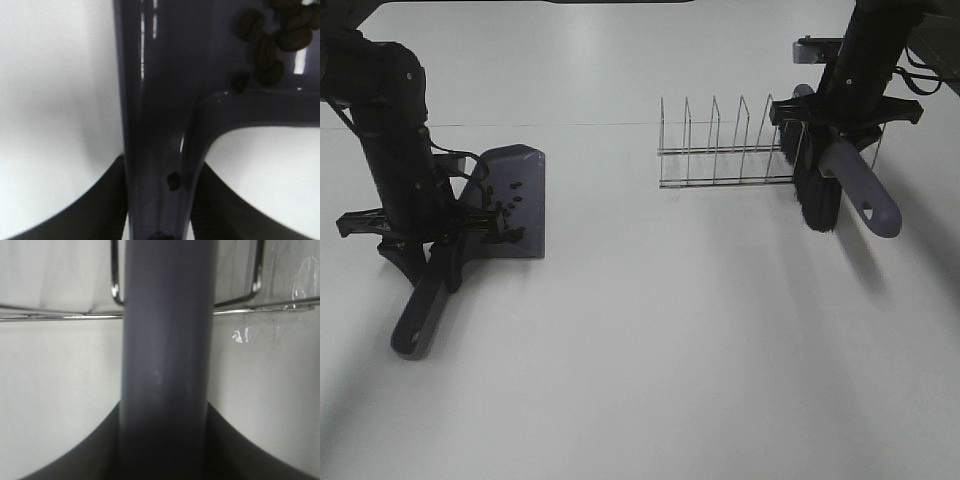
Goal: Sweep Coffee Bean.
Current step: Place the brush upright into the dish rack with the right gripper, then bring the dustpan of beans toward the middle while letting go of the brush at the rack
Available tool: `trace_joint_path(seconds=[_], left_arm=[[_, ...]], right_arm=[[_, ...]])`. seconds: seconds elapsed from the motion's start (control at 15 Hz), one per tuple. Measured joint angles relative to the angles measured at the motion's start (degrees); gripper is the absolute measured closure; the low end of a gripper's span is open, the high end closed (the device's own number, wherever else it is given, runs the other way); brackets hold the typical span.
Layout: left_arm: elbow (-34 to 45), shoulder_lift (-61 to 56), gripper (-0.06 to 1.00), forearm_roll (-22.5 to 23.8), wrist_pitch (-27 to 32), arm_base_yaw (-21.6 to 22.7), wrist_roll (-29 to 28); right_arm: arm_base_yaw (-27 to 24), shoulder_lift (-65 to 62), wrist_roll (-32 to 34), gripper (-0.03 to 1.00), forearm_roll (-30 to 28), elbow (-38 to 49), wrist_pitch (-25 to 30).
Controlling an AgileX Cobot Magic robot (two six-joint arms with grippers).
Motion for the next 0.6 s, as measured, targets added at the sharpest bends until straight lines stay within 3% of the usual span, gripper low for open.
trace_joint_path(seconds=[0.13,0.2,0.27,0.33,0.6], left_arm=[[0.0,0.0,0.63,0.0,0.0,0.0,0.0],[0.0,0.0,0.63,0.0,0.0,0.0,0.0],[0.0,0.0,0.63,0.0,0.0,0.0,0.0],[0.0,0.0,0.63,0.0,0.0,0.0,0.0],[0.0,0.0,0.63,0.0,0.0,0.0,0.0]], right_arm=[[0.0,0.0,-0.46,0.63,0.0,-0.57,0.57],[0.0,0.17,-1.09,0.56,0.23,-1.49,0.97],[0.0,0.23,-2.75,0.27,0.86,-4.35,2.12],[0.0,0.23,-3.09,0.17,0.86,-6.13,2.69],[0.0,0.11,-3.67,0.09,0.97,-12.26,3.38]])
